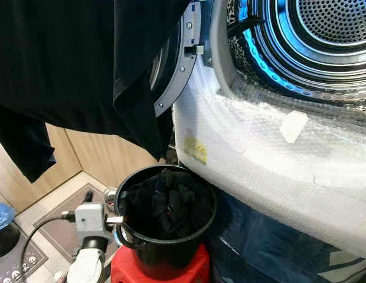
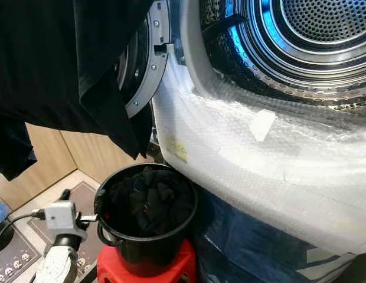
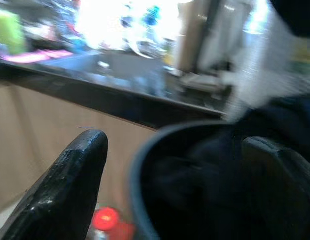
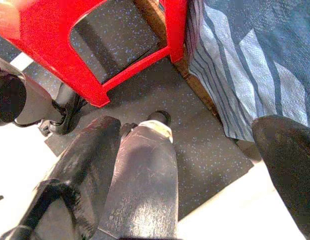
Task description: Clothes washing
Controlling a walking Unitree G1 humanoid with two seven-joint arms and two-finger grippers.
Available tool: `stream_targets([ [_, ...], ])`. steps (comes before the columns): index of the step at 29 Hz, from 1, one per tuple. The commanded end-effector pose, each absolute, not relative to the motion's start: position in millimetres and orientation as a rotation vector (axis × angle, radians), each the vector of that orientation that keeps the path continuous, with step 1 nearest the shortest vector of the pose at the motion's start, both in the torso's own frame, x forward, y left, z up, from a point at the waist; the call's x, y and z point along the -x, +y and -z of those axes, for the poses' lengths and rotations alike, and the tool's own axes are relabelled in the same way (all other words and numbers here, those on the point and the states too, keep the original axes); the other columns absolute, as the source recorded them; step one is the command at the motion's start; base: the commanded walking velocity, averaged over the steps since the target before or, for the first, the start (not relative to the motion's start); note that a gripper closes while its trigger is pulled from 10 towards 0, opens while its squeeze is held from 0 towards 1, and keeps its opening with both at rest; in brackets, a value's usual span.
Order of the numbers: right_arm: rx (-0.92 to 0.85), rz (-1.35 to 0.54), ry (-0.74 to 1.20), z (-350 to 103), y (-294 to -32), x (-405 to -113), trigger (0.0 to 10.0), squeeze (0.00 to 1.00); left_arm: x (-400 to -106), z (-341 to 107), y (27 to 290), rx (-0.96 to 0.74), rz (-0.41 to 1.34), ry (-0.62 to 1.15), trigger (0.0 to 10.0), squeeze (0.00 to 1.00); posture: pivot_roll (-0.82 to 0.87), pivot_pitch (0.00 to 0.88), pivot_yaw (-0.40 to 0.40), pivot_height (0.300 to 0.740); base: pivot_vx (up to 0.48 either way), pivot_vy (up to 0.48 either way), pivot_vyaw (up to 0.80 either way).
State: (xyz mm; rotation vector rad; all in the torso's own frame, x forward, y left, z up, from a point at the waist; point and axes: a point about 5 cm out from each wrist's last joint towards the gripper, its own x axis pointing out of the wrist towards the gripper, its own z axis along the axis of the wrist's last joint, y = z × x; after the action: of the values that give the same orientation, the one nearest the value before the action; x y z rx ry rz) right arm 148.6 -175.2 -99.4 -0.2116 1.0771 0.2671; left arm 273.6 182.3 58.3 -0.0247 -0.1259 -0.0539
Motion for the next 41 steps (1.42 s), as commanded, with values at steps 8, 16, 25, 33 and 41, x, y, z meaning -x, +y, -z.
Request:
stream_targets([
  [8, 0.179, -0.229, 1.078, 99, -177, -148, 10.0, 0.00, -277, -57, 149, 0.018, 0.310, -0.049, 10.0, 0.00, 0.02, 0.000, 0.026, 0.740, 0.000, 0.000, 0.00],
  [16, 0.174, -0.222, 1.085, 100, -178, -146, 10.0, 0.00, -269, -68, 130, 0.000, 0.456, -0.098, 10.0, 0.00, 0.02, 0.000, 0.026, 0.740, 0.000, 0.000, 0.00],
  [25, 0.181, -0.228, 1.090, 101, -178, -146, 10.0, 0.00, -261, -77, 126, -0.007, 0.504, -0.155, 10.0, 0.00, 0.03, 0.000, 0.021, 0.740, 0.000, 0.000, 0.00],
  [33, 0.185, -0.227, 1.092, 100, -179, -146, 10.0, 0.00, -259, -70, 128, -0.007, 0.500, -0.121, 10.0, 0.00, 0.03, 0.000, 0.015, 0.740, 0.000, 0.000, 0.00],
  [41, 0.194, -0.232, 1.093, 101, -179, -146, 10.0, 0.00, -261, -65, 123, 0.024, 0.581, -0.057, 10.0, 0.00, 0.03, 0.000, 0.010, 0.740, 0.000, 0.000, 0.00],
])
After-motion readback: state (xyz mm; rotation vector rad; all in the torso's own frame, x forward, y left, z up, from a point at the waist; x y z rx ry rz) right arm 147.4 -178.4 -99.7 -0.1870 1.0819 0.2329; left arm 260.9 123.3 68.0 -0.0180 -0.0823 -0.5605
